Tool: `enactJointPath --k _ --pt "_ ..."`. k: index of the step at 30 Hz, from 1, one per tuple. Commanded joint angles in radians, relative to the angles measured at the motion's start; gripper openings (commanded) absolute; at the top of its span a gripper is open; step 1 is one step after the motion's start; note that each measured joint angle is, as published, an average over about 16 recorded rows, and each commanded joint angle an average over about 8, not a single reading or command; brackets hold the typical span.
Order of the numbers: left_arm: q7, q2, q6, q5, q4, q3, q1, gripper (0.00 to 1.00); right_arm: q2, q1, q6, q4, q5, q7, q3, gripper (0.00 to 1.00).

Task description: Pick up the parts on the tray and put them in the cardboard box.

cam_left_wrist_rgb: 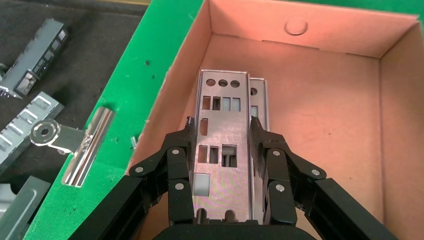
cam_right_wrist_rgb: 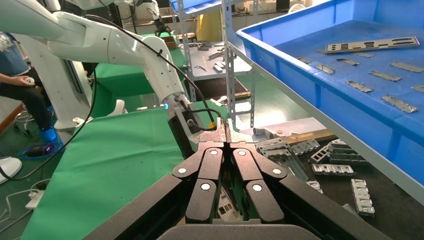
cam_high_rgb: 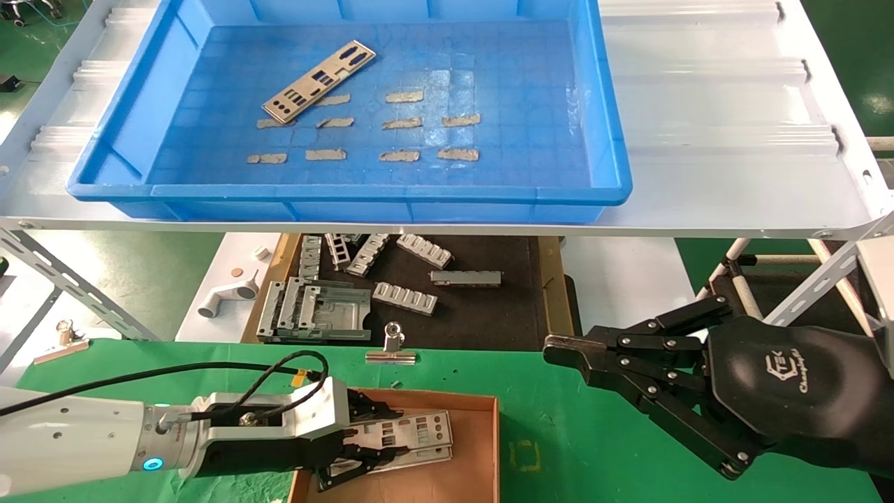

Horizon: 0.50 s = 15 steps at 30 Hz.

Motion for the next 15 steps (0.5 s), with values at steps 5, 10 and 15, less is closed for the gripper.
enactJointPath --k 5,10,15 --pt "-0.002 0.007 0.003 0.001 0.014 0.002 -0.003 0.0 0.0 0.0 0.0 0.0 0.0 0.0 0.0 0.0" --pt "-0.001 -0.001 0.011 -0.008 0.006 -0.001 0.0 0.0 0.0 0.0 0.0 0.0 0.0 0.0 0.0 0.0" --pt "-0.005 -0.007 0.016 -0.009 -0.003 0.002 0.006 0.0 0.0 0.0 0.0 0.0 0.0 0.0 0.0 0.0"
